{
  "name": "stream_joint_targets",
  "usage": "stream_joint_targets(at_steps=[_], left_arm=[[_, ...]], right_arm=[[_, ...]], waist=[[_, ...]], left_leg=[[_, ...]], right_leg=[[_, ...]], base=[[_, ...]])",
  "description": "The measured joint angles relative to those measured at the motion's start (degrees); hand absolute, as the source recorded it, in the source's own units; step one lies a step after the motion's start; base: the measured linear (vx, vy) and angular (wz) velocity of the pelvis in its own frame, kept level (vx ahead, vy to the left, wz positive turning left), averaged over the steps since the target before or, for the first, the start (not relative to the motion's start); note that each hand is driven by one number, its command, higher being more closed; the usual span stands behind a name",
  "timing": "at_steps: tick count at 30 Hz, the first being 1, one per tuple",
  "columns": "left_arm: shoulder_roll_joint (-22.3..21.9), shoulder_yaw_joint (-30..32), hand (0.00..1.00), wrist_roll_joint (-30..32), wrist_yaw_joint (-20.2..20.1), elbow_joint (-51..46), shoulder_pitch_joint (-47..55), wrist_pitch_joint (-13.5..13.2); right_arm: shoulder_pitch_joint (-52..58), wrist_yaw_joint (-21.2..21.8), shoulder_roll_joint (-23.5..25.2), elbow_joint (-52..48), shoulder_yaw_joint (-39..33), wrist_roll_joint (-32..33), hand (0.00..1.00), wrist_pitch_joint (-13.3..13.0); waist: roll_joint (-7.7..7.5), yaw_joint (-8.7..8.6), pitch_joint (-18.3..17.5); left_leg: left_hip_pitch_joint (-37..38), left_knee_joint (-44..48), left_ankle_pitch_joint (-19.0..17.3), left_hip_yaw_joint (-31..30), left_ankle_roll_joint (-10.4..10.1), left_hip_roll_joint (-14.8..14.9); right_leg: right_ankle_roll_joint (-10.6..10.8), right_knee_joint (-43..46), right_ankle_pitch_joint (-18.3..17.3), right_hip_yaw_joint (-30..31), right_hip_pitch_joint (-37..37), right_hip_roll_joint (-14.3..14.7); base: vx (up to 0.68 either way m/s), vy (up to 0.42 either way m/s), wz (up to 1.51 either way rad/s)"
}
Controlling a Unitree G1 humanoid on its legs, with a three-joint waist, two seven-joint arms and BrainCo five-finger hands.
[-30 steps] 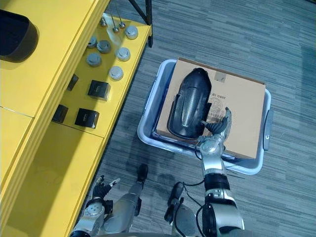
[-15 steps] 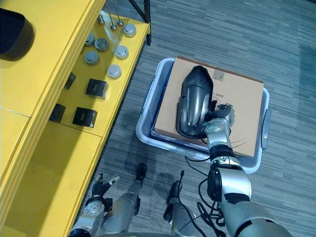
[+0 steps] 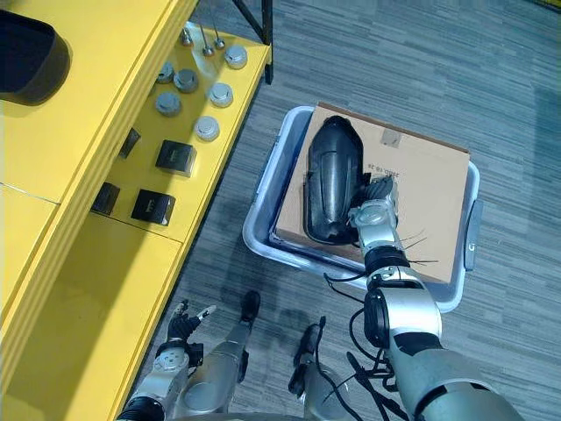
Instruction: Walk over and take plastic housings, then place them on the shelf
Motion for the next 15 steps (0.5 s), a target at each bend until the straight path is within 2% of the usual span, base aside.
stream_joint_targets(at_steps=[4, 6, 9, 10, 11, 13, 15], left_arm=[[-0.25, 0.25, 0.00, 0.02, 0.00, -0.86, 0.51, 0.35], [-0.68, 0.48, 0.00, 0.03, 0.00, -3.81, 1.69, 0.59], [-1.23, 0.19, 0.00, 0.17, 0.02, -11.89, 3.62, 0.57], [-1.15, -0.39, 0.00, 0.34, 0.10, -17.07, 5.02, 0.54], [-1.11, -0.51, 0.00, 0.37, 0.11, -17.92, 5.30, 0.54], [-1.68, -0.87, 0.00, 0.55, 0.17, -25.88, 7.18, 0.41], [-2.24, -1.84, 0.00, 0.56, 0.21, -31.47, 7.70, 0.31]], right_arm=[[10.61, -1.21, 1.92, -14.85, 0.35, -0.04, 1.00, -0.46], [17.65, -1.93, 3.81, -22.47, -0.01, -0.10, 1.00, -0.72], [26.87, -2.87, 6.07, -32.43, -2.34, -0.21, 1.00, -1.55], [30.13, -4.06, 6.82, -35.71, -2.54, -0.22, 1.00, -2.02], [30.72, -4.18, 6.99, -36.30, -2.58, -0.23, 1.00, -2.07], [34.99, -4.72, 8.82, -42.67, -3.37, -0.83, 1.00, -2.53], [37.29, -5.33, 9.55, -46.73, -3.27, -1.26, 1.00, -3.80]], waist=[[-0.08, -0.50, -0.05], [-0.18, -1.67, -0.16], [-0.33, -2.14, -0.75], [-0.62, -3.28, -1.67], [-0.68, -3.45, -1.94], [-0.68, -4.90, -3.98], [-0.67, -4.87, -4.87]], left_leg=[[0.59, -0.03, -0.08, 0.23, -0.05, -0.02], [1.67, -0.05, -0.23, 0.29, -0.15, -0.07], [2.77, -0.06, -0.72, 0.63, -0.34, 0.03], [2.77, -0.06, -0.80, 0.65, -0.46, 0.14], [2.78, -0.06, -0.81, 0.68, -0.48, 0.15], [3.05, -0.05, -0.97, 0.86, -0.67, 0.12], [3.83, -0.05, -1.01, 1.56, -0.70, 0.14]], right_leg=[[0.03, -0.02, -0.02, 0.10, 0.55, -0.03], [0.09, -0.11, -0.08, 0.09, 1.69, -0.07], [0.03, -0.09, -0.38, 0.45, 2.59, -0.02], [-0.03, -0.10, -0.44, 0.45, 2.59, 0.08], [-0.04, -0.10, -0.45, 0.47, 2.59, 0.09], [-0.03, -0.10, -0.59, 0.60, 2.69, 0.03], [-0.03, -0.16, -0.59, 1.42, 3.16, 0.00]], base=[[0.00, 0.000, 0.00], [0.00, 0.001, 0.02], [-0.01, 0.000, -0.06], [0.00, 0.000, 0.00], [0.00, -0.005, -0.03], [0.02, -0.003, -0.06], [0.02, -0.003, -0.17]])
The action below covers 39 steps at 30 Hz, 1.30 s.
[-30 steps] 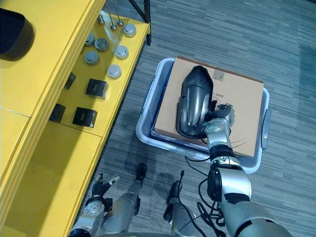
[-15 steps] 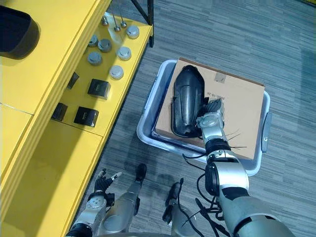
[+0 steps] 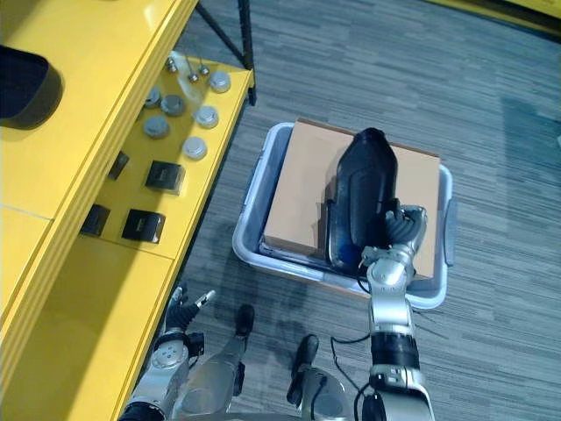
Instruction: Walk over and take plastic housings, then place them on the shelf
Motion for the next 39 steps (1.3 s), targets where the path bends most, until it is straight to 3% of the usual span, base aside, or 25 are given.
stream_joint_targets(at_steps=[4, 10, 16, 19, 20, 29, 30, 36, 37, 39], left_arm=[[-0.86, -2.77, 0.00, -0.01, 0.83, -12.54, 0.51, -1.43], [-1.15, -5.83, 0.00, 0.11, 3.13, -21.56, 0.50, -2.49], [-1.12, -9.92, 0.00, 1.66, 4.30, -23.87, -0.92, -2.24], [-1.12, -12.91, 0.00, 2.03, 4.83, -23.88, -2.27, -1.88], [-1.11, -16.76, 0.00, 2.04, 4.82, -23.88, -4.95, -0.02], [-1.13, -20.61, 0.00, 2.00, 6.21, -21.47, -9.52, 1.88], [-1.07, -20.67, 1.00, 1.99, 6.21, -20.99, -10.07, 2.10], [-0.86, -21.16, 1.00, 0.42, 6.16, -18.72, -11.60, 2.24], [-0.54, -21.62, 1.00, -0.98, 6.12, -18.64, -11.69, 2.16], [0.60, -22.55, 1.00, -2.81, 6.07, -18.62, -11.75, 2.08]], right_arm=[[3.63, -0.12, 0.80, -7.95, 3.24, -0.08, 1.00, -2.31], [5.71, 0.38, 2.26, -13.46, 10.29, -0.15, 1.00, -5.10], [7.05, 1.74, 2.31, -15.77, 16.25, -1.74, 1.00, -6.52], [7.06, 2.73, 2.44, -15.78, 19.71, -1.73, 1.00, -7.33], [7.06, 3.83, 2.59, -15.78, 24.13, -1.15, 1.00, -7.73], [7.06, 4.12, 2.83, -16.33, 30.42, 3.53, 1.00, -9.30], [7.06, 4.12, 2.75, -17.04, 30.42, 4.02, 1.00, -9.30], [7.07, 4.10, 1.91, -17.51, 30.49, 5.13, 1.00, -9.34], [7.07, 4.10, 1.56, -17.51, 30.48, 5.24, 0.00, -9.35], [7.07, 4.12, 0.93, -17.51, 30.48, 6.62, 0.00, -9.71]], waist=[[0.07, -0.36, -1.72], [0.32, -1.51, -4.45], [0.55, -1.74, -6.49], [0.84, -2.68, -7.43], [1.48, -2.93, -8.47], [2.39, -3.02, -9.74], [2.38, -3.08, -9.77], [2.44, -3.26, -11.09], [2.40, -3.29, -11.38], [2.41, -3.34, -11.55]], left_leg=[[1.48, 0.00, -0.48, 1.06, 0.08, 0.22], [3.67, 0.00, -1.11, 2.69, 0.35, 0.44], [4.61, 0.00, -1.43, 4.52, 0.38, 0.71], [4.99, 0.00, -1.43, 4.63, 0.39, 0.71], [5.08, -0.01, -1.43, 4.71, 0.39, 0.80], [5.24, -0.01, -1.41, 4.73, 0.39, 0.85], [5.26, -0.01, -1.40, 4.76, 0.40, 0.82], [5.42, -0.01, -1.40, 4.95, 0.40, 0.68], [5.64, -0.01, -1.41, 4.94, 0.40, 0.69], [5.93, -0.02, -1.41, 4.95, 0.39, 0.75]], right_leg=[[-0.01, -0.21, 0.00, 0.98, 0.97, 0.12], [-0.03, -0.28, 0.03, 2.74, 2.07, 0.20], [-0.19, -0.44, 0.30, 4.61, 2.41, 0.37], [-0.14, -1.01, 0.79, 4.87, 3.00, 0.72], [-0.21, -1.14, 1.02, 5.14, 3.04, 0.82], [-0.30, -1.22, 1.23, 5.21, 3.17, 0.88], [-0.26, -1.26, 1.30, 5.26, 3.17, 0.86], [-0.19, -2.28, 1.84, 5.45, 3.72, 0.84], [-0.19, -2.37, 1.84, 5.42, 3.96, 0.85], [-0.20, -2.49, 1.84, 5.44, 3.95, 0.89]], base=[[-0.01, -0.003, -0.14], [0.00, 0.003, -0.14], [-0.02, 0.001, -0.17], [0.00, -0.010, -0.06], [-0.03, -0.004, -0.06], [0.00, -0.001, -0.01], [0.00, 0.000, 0.00], [0.00, 0.001, -0.01], [0.00, 0.000, 0.00], [-0.02, -0.004, 0.00]])
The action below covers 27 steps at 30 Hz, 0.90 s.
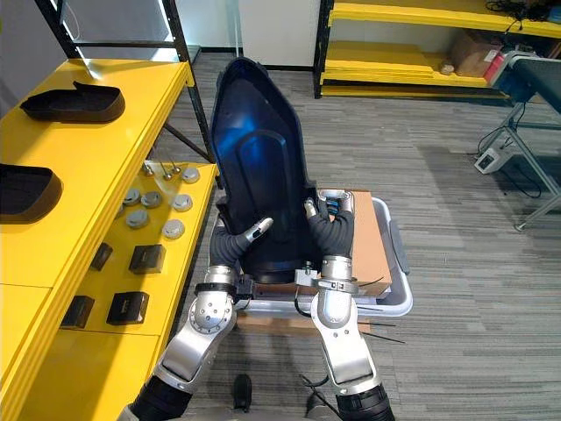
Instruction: Walk over and take plastic housings, then place them on the shelf
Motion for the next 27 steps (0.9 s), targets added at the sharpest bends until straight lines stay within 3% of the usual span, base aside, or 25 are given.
stream_joint_targets(at_steps=[4, 10, 17, 18, 19, 21, 22, 24, 27], left_arm=[[0.72, -0.16, 1.00, -0.91, -0.09, 0.00, 0.04, 0.01], [0.74, 2.83, 1.00, 0.39, -1.38, -0.29, 1.92, 0.06], [-0.55, 4.91, 1.00, 5.35, -4.01, -3.12, 4.12, 0.07], [-1.57, 5.02, 1.00, 6.16, -4.58, -3.18, 4.52, 0.12], [-3.12, 8.10, 1.00, 5.78, -4.96, -3.86, 6.48, -0.32], [-3.31, 11.80, 1.00, 5.69, -4.90, -4.94, 8.52, -0.41], [-2.73, 16.00, 1.00, 4.89, -4.72, -5.46, 10.58, -0.52], [-1.54, 21.03, 1.00, 4.64, -3.60, -5.47, 12.56, -0.51], [-1.62, 23.05, 1.00, 3.56, -3.58, -6.95, 14.94, -0.52]], right_arm=[[0.00, 0.83, -1.02, 0.00, -0.02, 1.87, 0.00, -0.85], [0.00, 5.51, -3.58, 0.00, -1.13, 4.35, 0.00, -3.09], [0.04, 13.11, -4.23, -0.21, -10.55, 13.31, 0.00, -5.63], [0.11, 13.89, -3.57, -0.21, -13.20, 15.95, 0.00, -6.50], [-0.10, 12.57, -0.31, -0.19, -22.50, 20.06, 0.00, -7.00], [0.03, 10.37, 0.35, 0.33, -31.63, 23.39, 0.00, -7.35], [0.53, 7.89, -0.48, 2.92, -40.68, 26.81, 0.00, -8.48], [2.74, 5.83, -2.40, 7.45, -46.97, 29.40, 0.00, -9.20], [7.12, 5.03, -5.08, 18.33, -51.01, 30.10, 0.00, -8.26]], waist=[[0.00, -0.01, -0.02], [-0.02, -0.02, -0.06], [0.02, -0.15, -0.04], [0.05, -0.17, -0.04], [0.06, -0.42, -0.05], [0.16, -0.46, -0.11], [0.45, -0.75, -0.30], [0.80, -1.41, -0.52], [1.26, -1.60, -0.81]], left_leg=[[0.16, -0.02, 0.00, 0.21, 0.00, 0.03], [0.66, -0.04, 0.00, 0.88, 0.00, 0.02], [1.29, -0.07, -0.02, 0.69, 0.00, -0.01], [1.28, -0.08, -0.02, 0.60, 0.00, -0.01], [1.27, -0.08, -0.12, 0.59, -0.05, 0.01], [1.25, -0.08, -0.28, 0.60, -0.11, -0.03], [1.17, -0.08, -0.30, 0.60, -0.02, -0.06], [1.07, -0.07, -0.26, 0.61, 0.07, -0.06], [0.69, -0.06, -0.33, 0.60, -0.03, 0.01]], right_leg=[[-0.06, -0.14, 0.09, 0.31, 0.05, 0.02], [-0.09, -0.11, 0.20, 1.02, 0.23, 0.01], [-0.02, -0.06, 0.14, 0.85, 0.99, 0.00], [0.01, -0.01, 0.11, 0.80, 0.98, 0.00], [0.03, 0.02, 0.07, 0.80, 0.97, 0.01], [0.08, 0.03, 0.04, 0.77, 0.97, -0.02], [0.09, -0.04, 0.02, 0.73, 0.95, -0.04], [0.10, -0.19, 0.01, 0.74, 0.94, -0.03], [0.08, -0.40, 0.02, 0.73, 0.70, 0.05]], base=[[-0.03, -0.002, -0.04], [-0.01, 0.001, -0.05], [-0.01, -0.002, 0.01], [0.00, 0.000, 0.00], [0.00, 0.000, 0.00], [0.00, 0.000, 0.00], [0.00, 0.000, 0.00], [0.00, 0.000, 0.00], [0.00, 0.000, 0.00]])
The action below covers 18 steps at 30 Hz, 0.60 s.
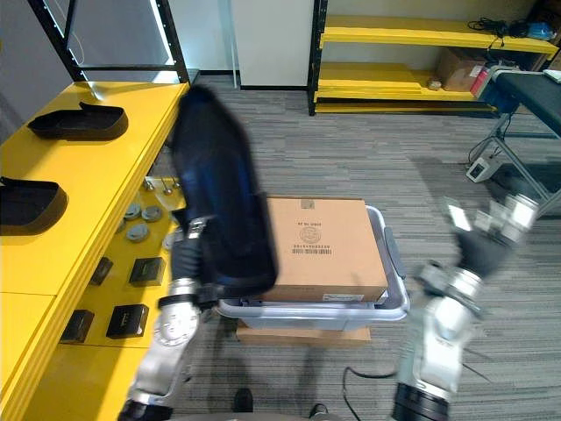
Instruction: Walk over and take plastic housings, then place them on the shelf
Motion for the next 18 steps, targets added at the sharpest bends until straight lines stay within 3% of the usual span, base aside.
stream_joint_targets(at_steps=[4, 9, 12, 18], left_arm=[[-0.23, -1.01, 1.00, -0.95, -0.97, -3.39, 1.48, -1.48], [0.11, -0.78, 1.00, -3.38, -3.13, -4.04, 4.44, -3.29], [0.08, -0.62, 1.00, -3.85, -3.92, -4.05, 7.03, -3.33], [0.00, -1.00, 1.00, -3.91, -4.93, -4.10, 10.07, -3.50]], right_arm=[[1.66, 1.35, -1.86, 17.85, -0.99, 0.25, 0.00, 3.02], [4.91, 7.88, -2.56, 44.75, 1.82, -4.66, 0.00, 8.37], [7.01, 10.84, -0.50, 51.99, 5.61, -8.28, 0.00, 10.08], [7.66, 12.55, 1.60, 54.21, 13.65, -11.97, 0.00, 10.49]], waist=[[0.29, -0.05, -0.16], [0.58, 0.23, -0.15], [0.59, 0.44, -0.10], [0.31, 2.10, 0.27]], left_leg=[[-0.59, 0.00, -0.01, -0.04, -0.01, 0.06], [-0.29, 0.00, -0.04, -0.70, -0.01, 0.06], [0.52, -0.02, -0.29, -0.81, -0.14, 0.13], [0.59, -0.35, -1.20, -1.65, -0.16, 0.27]], right_leg=[[-0.03, 0.08, -0.02, 0.04, -0.59, 0.05], [-0.11, 0.99, -0.65, -0.71, -0.06, 0.01], [-0.10, 2.58, -1.82, -1.09, 0.34, -0.09], [-0.06, 4.53, -3.58, -1.87, 0.49, -0.15]], base=[[0.00, 0.000, 0.00], [0.01, -0.005, 0.07], [-0.01, -0.008, 0.10], [-0.04, -0.012, 0.11]])
